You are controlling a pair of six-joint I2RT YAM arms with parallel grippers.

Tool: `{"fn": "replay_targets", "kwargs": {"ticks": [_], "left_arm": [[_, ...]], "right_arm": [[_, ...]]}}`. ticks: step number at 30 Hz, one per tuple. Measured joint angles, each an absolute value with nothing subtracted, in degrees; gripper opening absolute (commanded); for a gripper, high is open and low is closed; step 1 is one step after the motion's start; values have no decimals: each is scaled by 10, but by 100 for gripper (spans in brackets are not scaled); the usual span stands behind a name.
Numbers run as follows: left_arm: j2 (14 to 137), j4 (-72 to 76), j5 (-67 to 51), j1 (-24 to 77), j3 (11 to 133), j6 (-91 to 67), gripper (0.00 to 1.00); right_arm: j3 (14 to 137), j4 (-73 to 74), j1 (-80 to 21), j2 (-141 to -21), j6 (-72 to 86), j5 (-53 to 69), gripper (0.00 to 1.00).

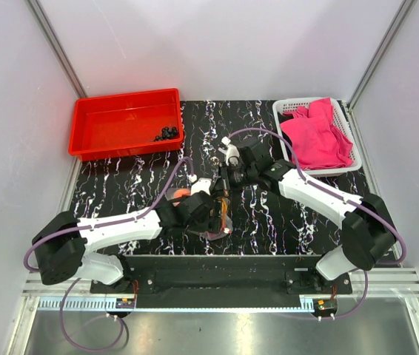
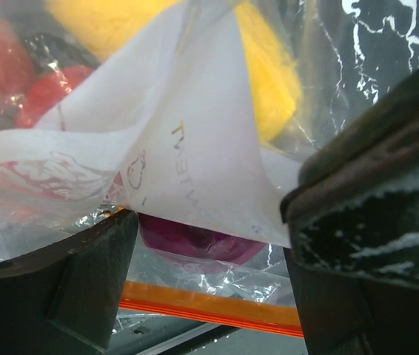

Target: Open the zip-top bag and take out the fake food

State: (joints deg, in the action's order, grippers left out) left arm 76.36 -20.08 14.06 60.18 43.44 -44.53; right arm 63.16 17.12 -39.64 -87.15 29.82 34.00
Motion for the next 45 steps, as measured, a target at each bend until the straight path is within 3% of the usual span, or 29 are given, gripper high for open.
{"fn": "replay_targets", "kwargs": {"ticks": [7,12,15,17,27,37,45], "left_arm": [[795,-182,142,605,433,-447,86],[814,-160,142,606,430,-451,79],[818,-153,142,607,430,-456,63],[818,-153,142,607,430,-457,48],[796,-154,142,613,422,-448,15],[716,-184,155,618,422,-440,3],[645,-225,195,623,422,-440,0]], "right_arm": [[612,165,-394,-870,297,323,0],[603,165,-393,-870,293,309,0],[603,162,-392,-870,293,304,0],[602,161,-392,-870,291,299,0],[594,156,-394,-870,283,300,0],[589,148,-395,-870,282,301,0],[586,146,-395,-867,282,301,0]]}}
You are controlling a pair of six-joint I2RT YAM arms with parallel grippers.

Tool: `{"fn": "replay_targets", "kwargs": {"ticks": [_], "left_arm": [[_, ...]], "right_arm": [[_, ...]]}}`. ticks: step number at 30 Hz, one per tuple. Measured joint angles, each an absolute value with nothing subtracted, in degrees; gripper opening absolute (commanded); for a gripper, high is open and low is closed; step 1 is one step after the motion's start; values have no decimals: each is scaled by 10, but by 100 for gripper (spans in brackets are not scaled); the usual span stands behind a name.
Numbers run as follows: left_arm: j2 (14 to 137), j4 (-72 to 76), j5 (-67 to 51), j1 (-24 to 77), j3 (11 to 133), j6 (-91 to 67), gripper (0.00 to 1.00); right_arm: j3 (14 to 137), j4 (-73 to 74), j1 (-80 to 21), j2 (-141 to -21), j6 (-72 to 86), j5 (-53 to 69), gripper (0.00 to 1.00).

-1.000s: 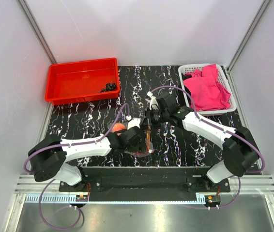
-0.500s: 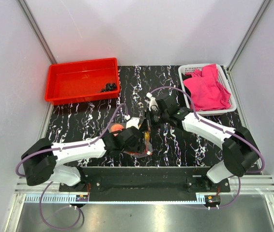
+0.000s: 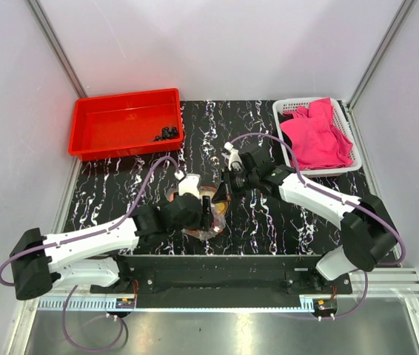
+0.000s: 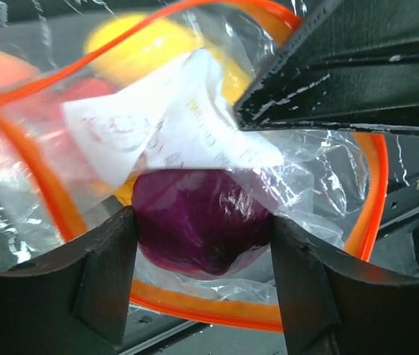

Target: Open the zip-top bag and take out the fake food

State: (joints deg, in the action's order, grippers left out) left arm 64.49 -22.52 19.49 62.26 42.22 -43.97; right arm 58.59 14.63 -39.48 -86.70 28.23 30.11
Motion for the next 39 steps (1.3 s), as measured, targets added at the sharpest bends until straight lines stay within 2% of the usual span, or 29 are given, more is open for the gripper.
{"fn": "replay_targets", "kwargs": {"ticks": [6,14,18,29,33,37,39], "left_arm": [[589,-248,234,625,412,-445,0],[583,-288,279,625,412,-470,0],[563,-292,269,611,412,-474,0],[406,-306,218,578,459,-439,0],[397,-327,202,514,498,-413,0],[434,-335,135,403,550,-377,0],[470,-335,81,310,578,-363,0]], "right_arm": [[581,143,-395,-858,282,301,0],[579,142,-395,-836,283,311,0],[576,139,-396,-833,282,312,0],[549,135,-396,-831,277,308,0],[549,135,-395,-819,272,306,0],[549,135,-392,-806,267,307,0],[549,136,-389,-801,265,307,0]]}}
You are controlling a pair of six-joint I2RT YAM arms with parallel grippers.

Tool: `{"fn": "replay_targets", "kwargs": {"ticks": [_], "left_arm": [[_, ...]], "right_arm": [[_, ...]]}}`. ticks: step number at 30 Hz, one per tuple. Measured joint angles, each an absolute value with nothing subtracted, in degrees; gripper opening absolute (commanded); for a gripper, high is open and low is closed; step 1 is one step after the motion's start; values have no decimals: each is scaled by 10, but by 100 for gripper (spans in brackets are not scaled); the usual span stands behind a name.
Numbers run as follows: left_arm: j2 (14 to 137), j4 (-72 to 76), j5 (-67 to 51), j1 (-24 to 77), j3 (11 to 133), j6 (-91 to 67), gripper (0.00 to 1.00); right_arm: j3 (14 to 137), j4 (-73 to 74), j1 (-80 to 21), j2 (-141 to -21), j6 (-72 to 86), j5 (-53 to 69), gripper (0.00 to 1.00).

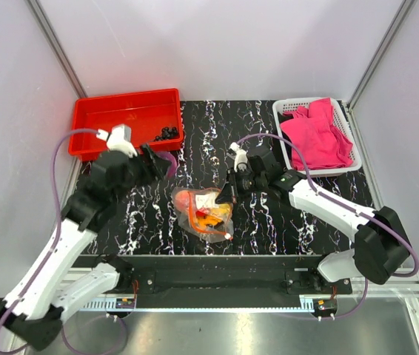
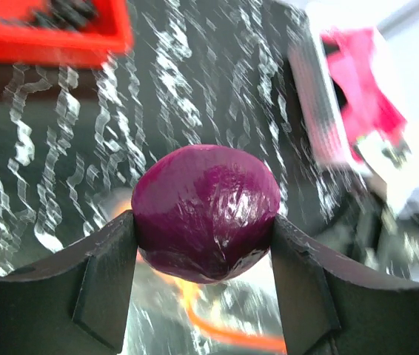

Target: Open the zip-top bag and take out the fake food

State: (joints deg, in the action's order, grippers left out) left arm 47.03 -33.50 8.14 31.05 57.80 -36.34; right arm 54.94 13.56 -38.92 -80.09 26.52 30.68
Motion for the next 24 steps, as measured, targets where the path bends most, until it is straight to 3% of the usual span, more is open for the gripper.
{"fn": "replay_targets", "kwargs": {"ticks": [9,14,19,23,24], "left_arm": [[688,-258,-85,88,646,-353,0],[832,-198,-105,23,699,-367,0],[1020,-181,-123,-2,830,-353,1],[1130,-207,-119,-1,929,-324,12],[1150,-220,-114,0,948,-314,26]], "right_arm": [[550,136,-386,-798,257,307,0],[555,141,-386,-798,254,310,0],[562,145,-386,-798,250,311,0],[567,149,-385,-797,248,311,0],[567,149,-385,-797,248,311,0]]}}
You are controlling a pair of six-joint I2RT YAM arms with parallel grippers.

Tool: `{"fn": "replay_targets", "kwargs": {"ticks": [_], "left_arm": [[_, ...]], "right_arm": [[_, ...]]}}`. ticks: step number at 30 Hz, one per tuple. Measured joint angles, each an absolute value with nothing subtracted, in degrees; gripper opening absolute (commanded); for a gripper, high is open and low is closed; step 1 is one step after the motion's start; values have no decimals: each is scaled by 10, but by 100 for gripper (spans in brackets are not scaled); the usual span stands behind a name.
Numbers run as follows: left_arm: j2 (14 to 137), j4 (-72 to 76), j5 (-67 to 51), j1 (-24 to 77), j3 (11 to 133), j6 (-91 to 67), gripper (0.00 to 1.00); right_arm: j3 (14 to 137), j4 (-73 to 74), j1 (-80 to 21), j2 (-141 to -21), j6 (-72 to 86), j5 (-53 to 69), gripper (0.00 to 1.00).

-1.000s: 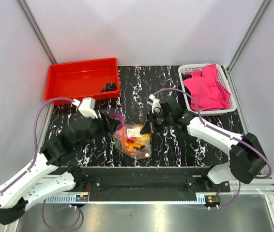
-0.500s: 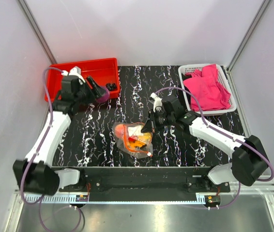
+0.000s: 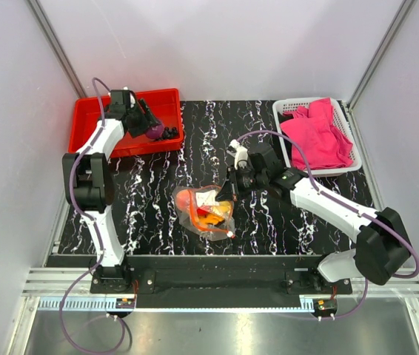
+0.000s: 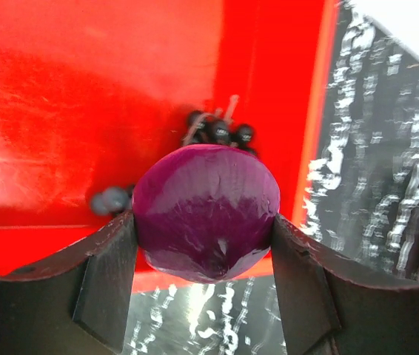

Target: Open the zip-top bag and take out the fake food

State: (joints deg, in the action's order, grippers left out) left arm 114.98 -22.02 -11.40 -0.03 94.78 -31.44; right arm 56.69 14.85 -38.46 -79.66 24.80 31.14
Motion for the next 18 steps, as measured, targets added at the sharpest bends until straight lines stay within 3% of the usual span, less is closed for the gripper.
{"fn": "replay_targets", "kwargs": {"ticks": [2,3,6,7,13,18], "left_arm": [[1171,-242,-107,1,968,-300,37],[1177,-250,-105,0,974,-294,49],[1184,-272,-101,-5,981,-276,64],[1184,-275,-99,-8,982,-268,79],[1181,-284,-99,-27,979,-244,89],[1119,-257,-97,-32,892,-261,87]], "right_arm": [[567,149,-384,-794,248,311,0],[567,149,-384,-793,248,311,0],[567,151,-383,-788,248,311,0],[567,152,-382,-787,248,311,0],[567,159,-382,-786,247,311,0],[575,158,-382,-796,260,317,0]]}}
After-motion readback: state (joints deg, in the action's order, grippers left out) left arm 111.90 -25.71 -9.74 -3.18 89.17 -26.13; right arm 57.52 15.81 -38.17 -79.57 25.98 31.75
